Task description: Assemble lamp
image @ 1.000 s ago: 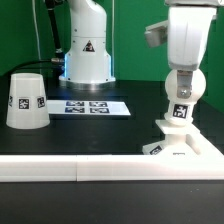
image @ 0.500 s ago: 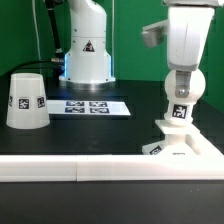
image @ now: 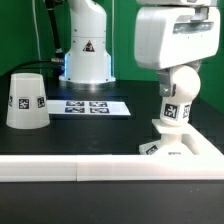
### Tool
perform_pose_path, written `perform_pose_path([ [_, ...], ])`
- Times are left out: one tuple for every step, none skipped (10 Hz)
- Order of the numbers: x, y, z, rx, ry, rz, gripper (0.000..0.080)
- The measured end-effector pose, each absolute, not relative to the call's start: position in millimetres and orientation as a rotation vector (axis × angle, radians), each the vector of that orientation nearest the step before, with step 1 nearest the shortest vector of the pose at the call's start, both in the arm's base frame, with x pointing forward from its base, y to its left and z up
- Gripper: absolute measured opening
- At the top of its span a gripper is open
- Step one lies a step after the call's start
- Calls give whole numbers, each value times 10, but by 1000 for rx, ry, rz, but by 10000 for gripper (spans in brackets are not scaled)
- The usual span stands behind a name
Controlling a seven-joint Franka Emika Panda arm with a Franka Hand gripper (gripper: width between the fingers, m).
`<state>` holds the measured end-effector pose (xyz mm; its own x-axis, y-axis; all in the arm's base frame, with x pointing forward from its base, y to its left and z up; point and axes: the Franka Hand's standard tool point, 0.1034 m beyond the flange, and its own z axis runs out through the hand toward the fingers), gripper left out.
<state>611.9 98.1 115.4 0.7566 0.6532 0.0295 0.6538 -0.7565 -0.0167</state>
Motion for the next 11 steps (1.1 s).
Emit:
perform_pose_path([
  [6119, 982, 1154, -2959, -967, -33, 578],
  [6119, 984, 1154, -2985, -883, -32, 578],
  [6120, 993, 1155, -3020, -747, -31, 578],
  [6120, 993, 1154, -3036, -671, -30, 578],
  [6120, 995, 1154, -3059, -554, -28, 579],
  [6120, 996, 1154, -3075, -457, -26, 579],
  [6119, 997, 1154, -3085, -376, -25, 579],
  [6118, 999, 1153, -3096, -265, -23, 579],
  [6117, 1003, 1153, -3099, -171, -21, 579],
  [6112, 1017, 1152, -3095, 59, -12, 579],
  [6106, 1015, 1151, -3088, 223, -3, 579],
])
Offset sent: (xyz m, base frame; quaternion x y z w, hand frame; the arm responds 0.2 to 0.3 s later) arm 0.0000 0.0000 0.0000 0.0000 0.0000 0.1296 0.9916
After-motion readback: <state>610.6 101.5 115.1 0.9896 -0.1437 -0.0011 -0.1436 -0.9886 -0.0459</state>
